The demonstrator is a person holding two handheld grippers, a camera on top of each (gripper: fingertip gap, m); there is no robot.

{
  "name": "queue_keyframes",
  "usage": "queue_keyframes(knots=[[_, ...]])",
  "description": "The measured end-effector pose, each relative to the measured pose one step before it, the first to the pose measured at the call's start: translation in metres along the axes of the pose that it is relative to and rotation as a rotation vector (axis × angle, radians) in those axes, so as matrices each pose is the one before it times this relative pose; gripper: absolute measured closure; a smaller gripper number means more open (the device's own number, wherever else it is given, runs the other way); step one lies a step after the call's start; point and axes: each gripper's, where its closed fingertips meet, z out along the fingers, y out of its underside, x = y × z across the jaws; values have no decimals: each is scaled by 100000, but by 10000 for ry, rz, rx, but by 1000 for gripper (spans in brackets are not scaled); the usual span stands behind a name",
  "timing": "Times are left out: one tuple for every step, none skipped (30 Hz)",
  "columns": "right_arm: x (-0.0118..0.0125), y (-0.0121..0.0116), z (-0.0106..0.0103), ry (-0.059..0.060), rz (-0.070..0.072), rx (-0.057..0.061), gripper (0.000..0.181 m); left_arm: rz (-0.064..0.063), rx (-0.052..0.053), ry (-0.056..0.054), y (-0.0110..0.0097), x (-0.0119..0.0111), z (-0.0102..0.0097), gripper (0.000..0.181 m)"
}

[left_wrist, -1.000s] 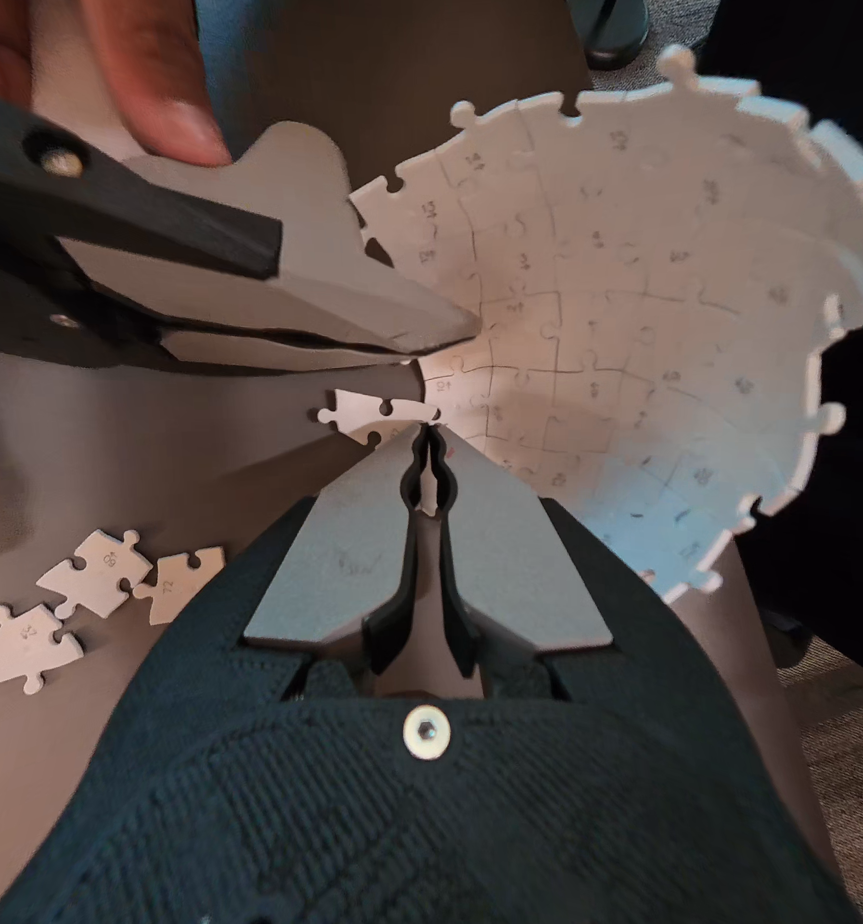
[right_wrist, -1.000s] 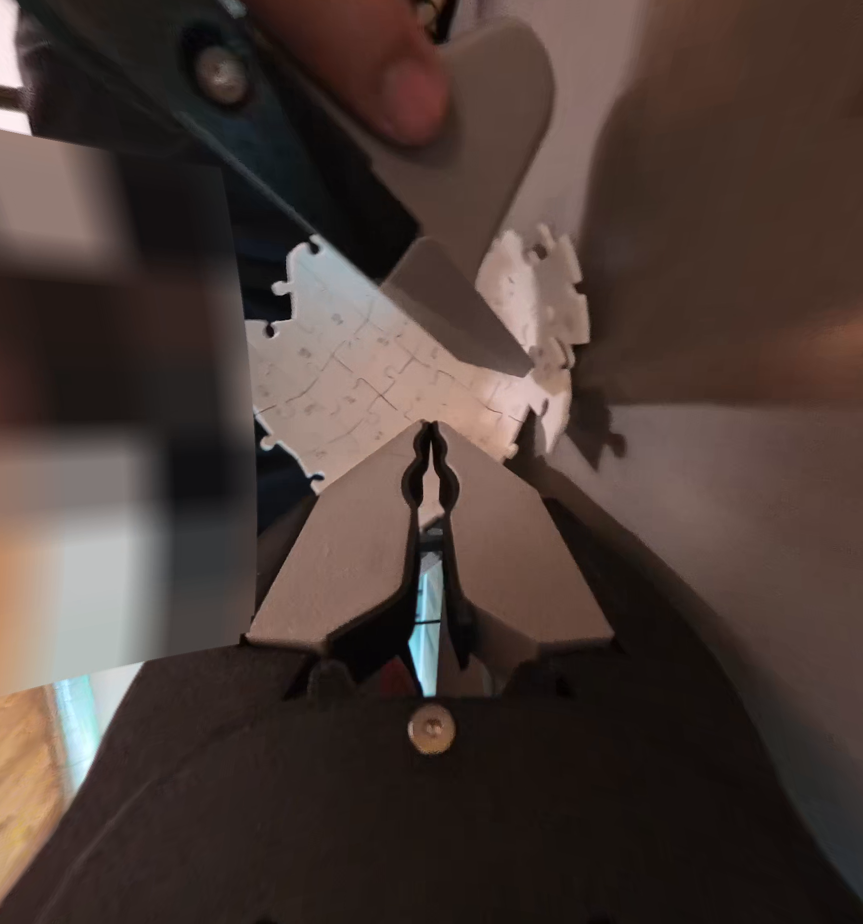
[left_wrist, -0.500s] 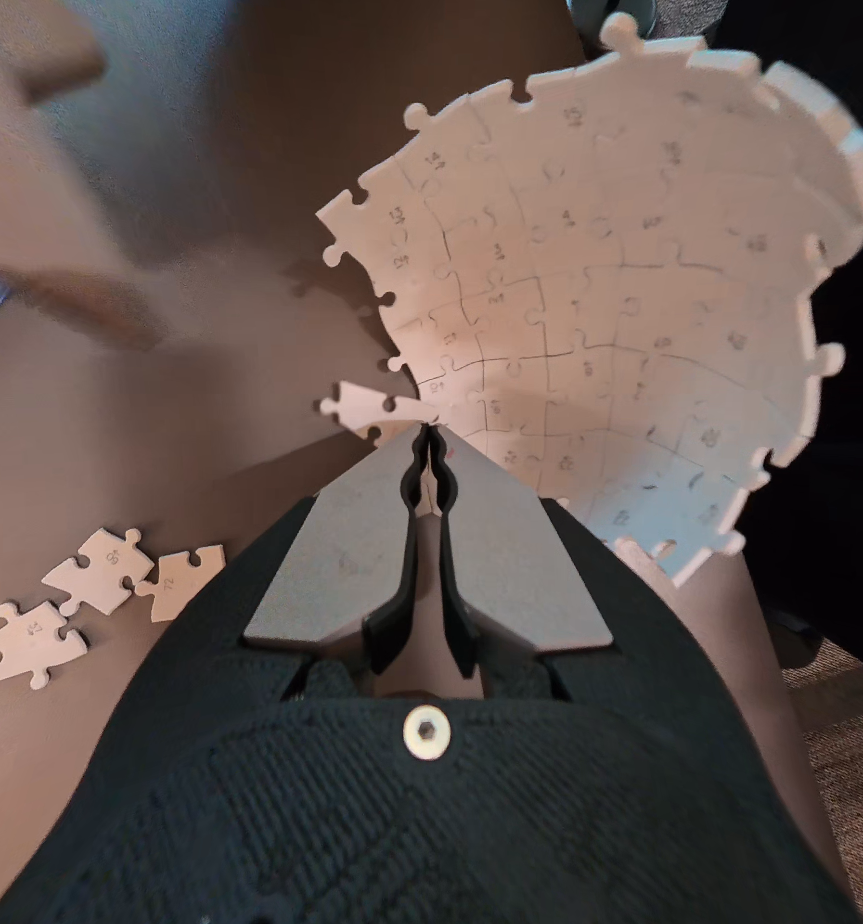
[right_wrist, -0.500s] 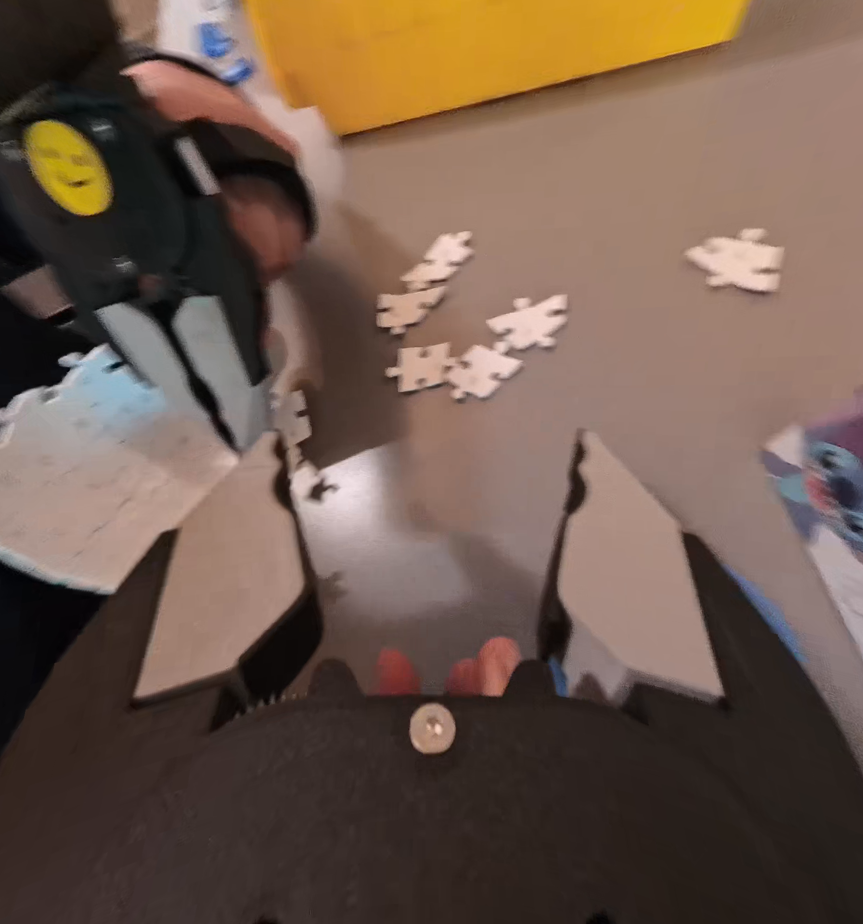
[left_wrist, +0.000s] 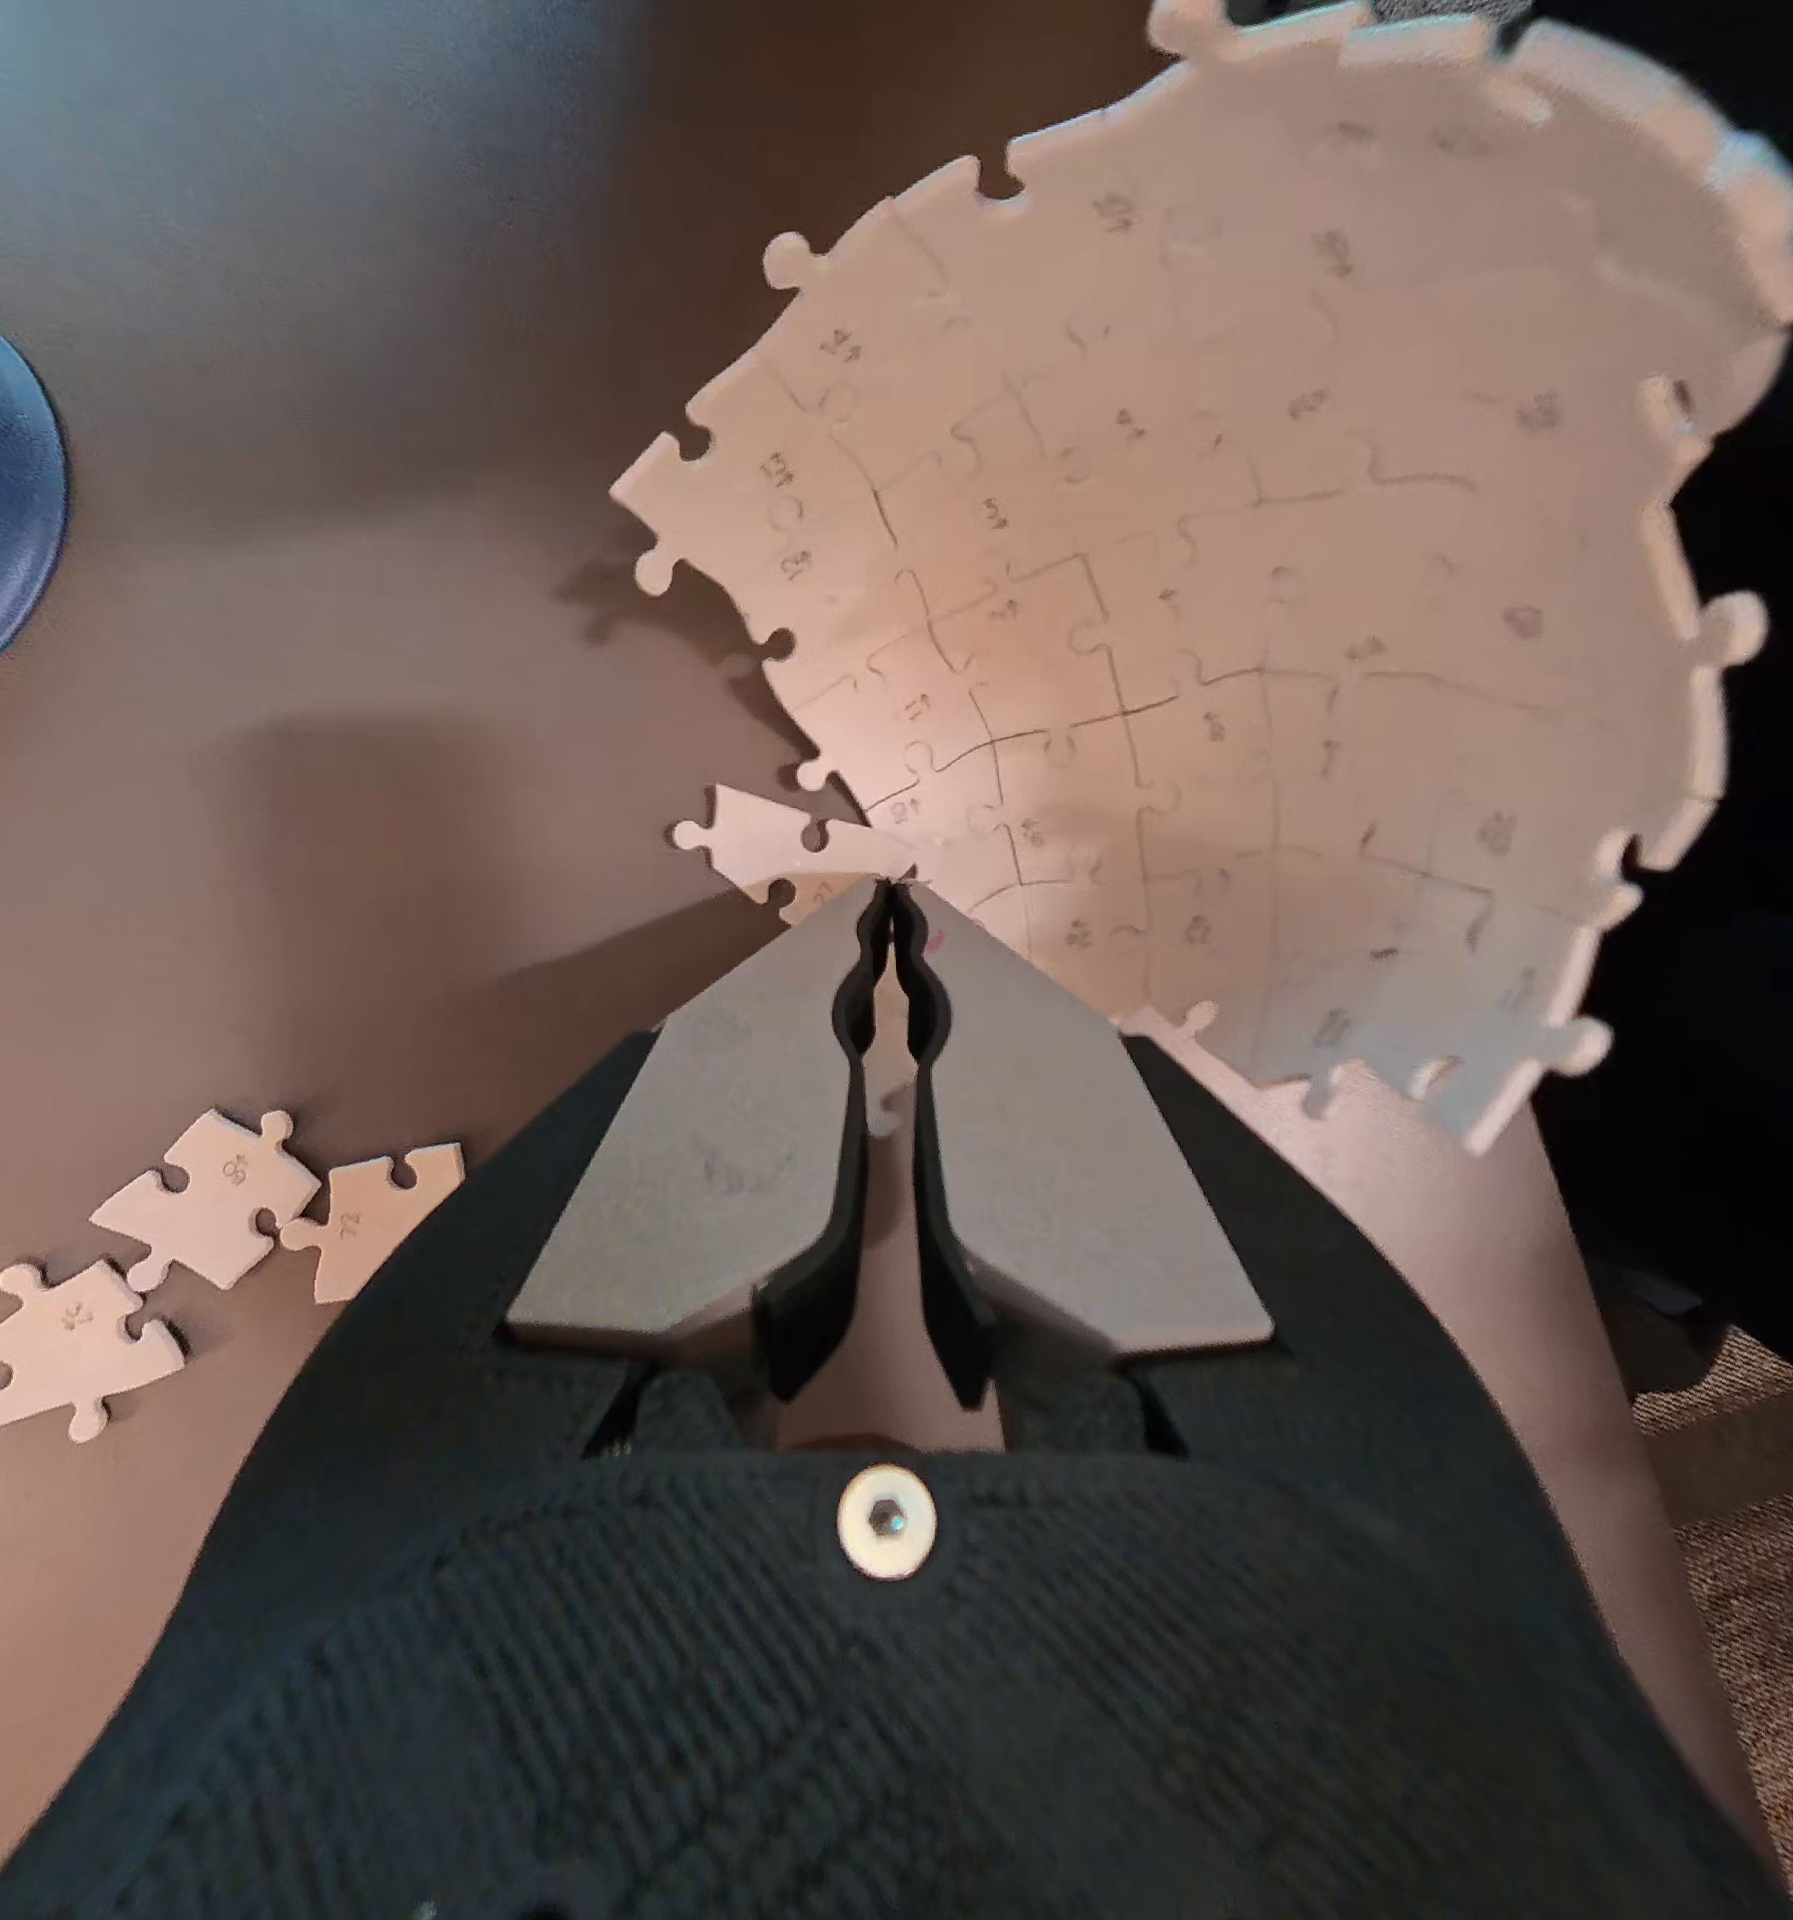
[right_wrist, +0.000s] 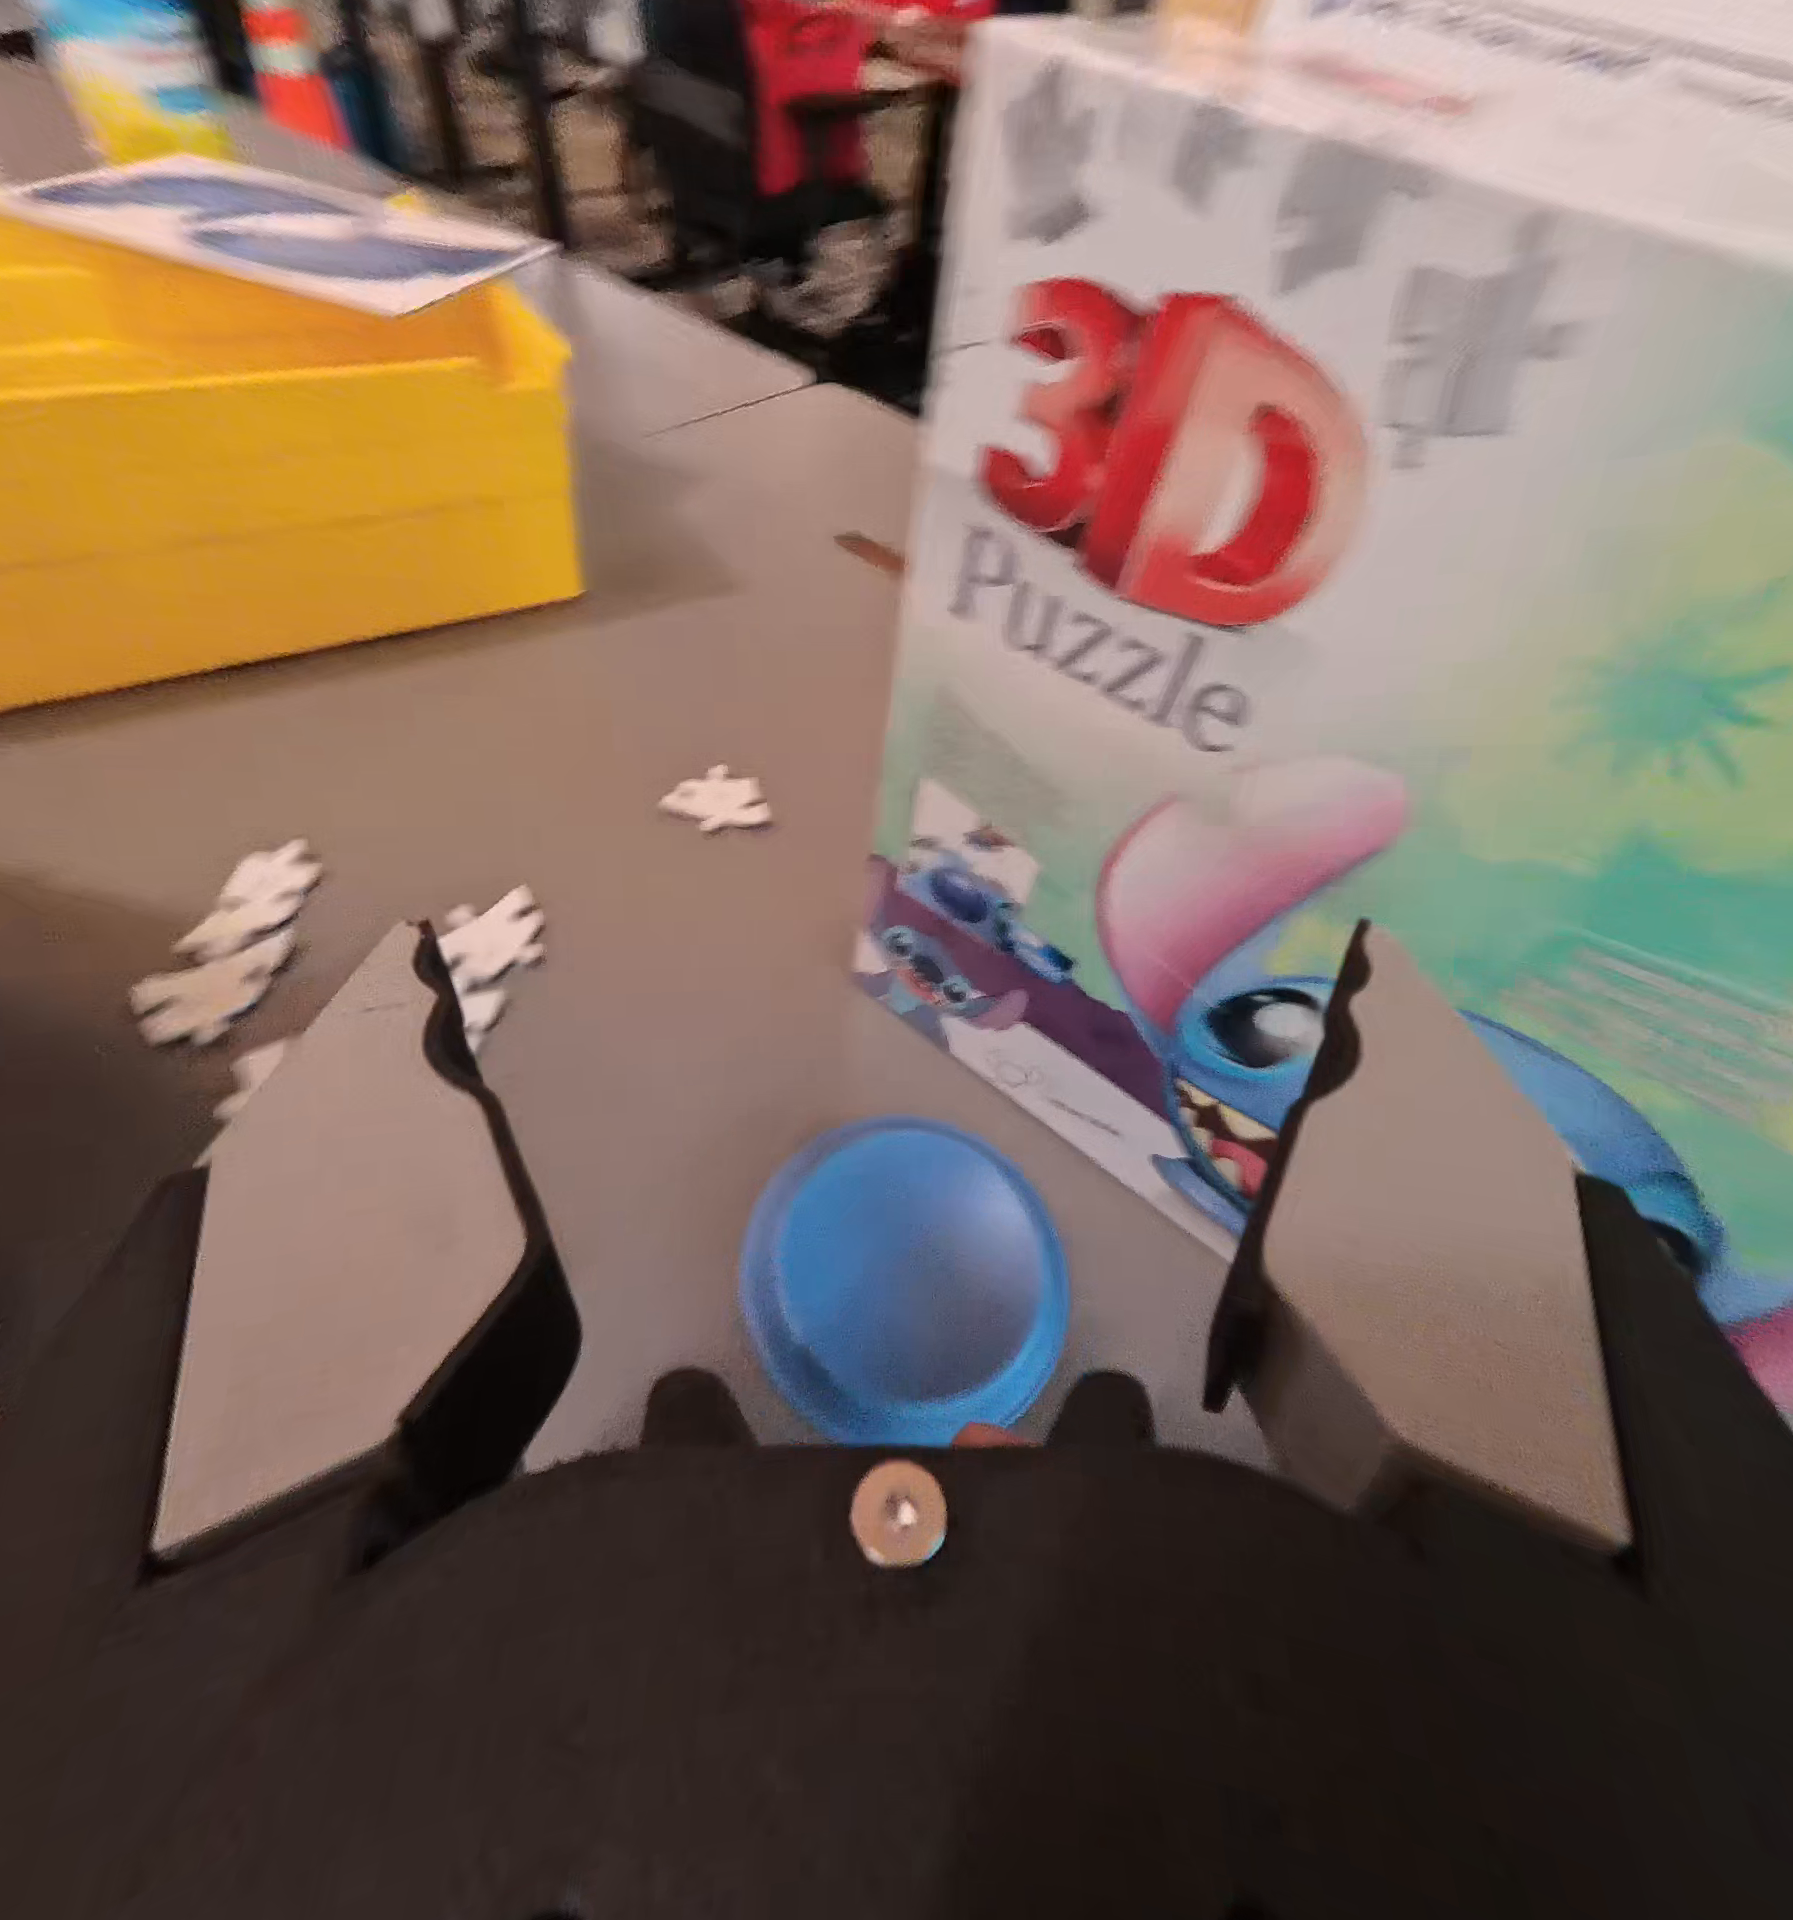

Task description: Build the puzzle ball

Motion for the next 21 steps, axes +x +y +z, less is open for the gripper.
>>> queue_keyframes(knots=[[-895, 111, -158, -577, -129, -111, 25, 7, -20, -7, 32, 6, 8, 181], [-651, 13, -117, -380, -27, -11, 25, 15, -84, 12, 133, 17, 65, 181], [-626, 561, -10, -369, -284, -305, 25, -1, 58, 41, -81, 78, 4, 181], [-464, 658, 121, -252, -464, -366, 27, -10, 6, 25, -32, 43, 22, 181], [483, 401, 124, 446, -187, -191, 26, 20, -8, -11, 2, -9, 14, 181], [581, 225, 32, 573, -110, -72, 27, 10, 0, -11, -7, -1, 6, 181], [472, 291, 25, 495, -115, -140, 33, -4, 10, -2, 2, 9, -5, 181], [330, 549, 104, 344, -68, -371, 28, -16, 16, 8, -5, 11, -14, 181], [-197, 771, 160, -61, 9, -562, 24, -9, 9, 4, -4, 2, 0, 181], [-526, 627, 177, -343, 169, -435, 24, 10, 0, -7, -4, 3, -8, 181], [-664, 491, 120, -484, 277, -291, 24, 6, -10, -9, 7, 3, -1, 181], [-724, 491, 63, -558, 276, -298, 25, 9, -10, -13, 8, 5, -1, 181], [-545, 416, -20, -462, 255, -267, 40, 14, -6, -13, 11, 12, -5, 181], [-732, 172, -213, -556, 48, -88, 56, 6, -1, -5, 9, 9, 7, 181], [-852, -226, -375, -552, -145, 208, 73, -9, 4, 2, 2, 8, -3, 181], [-561, -370, -418, -294, -123, 253, 90, -6, 4, 4, 2, -1, -3, 181], [-260, -215, -337, -65, -70, 79, 86, 0, 4, 2, 3, 2, -3, 181], [-138, -10, -238, 6, -29, -45, 83, -5, 1, 7, -9, 4, 6, 181], [-305, 102, -138, -133, -23, -74, 89, -8, 3, 9, 0, -12, 10, 181], [-494, 267, -83, -279, 26, -112, 106, -5, 6, 10, -26, -1, 16, 181], [-386, 318, 65, -232, 40, -111, 103, -6, 11, 10, -18, -3, 22, 181]])
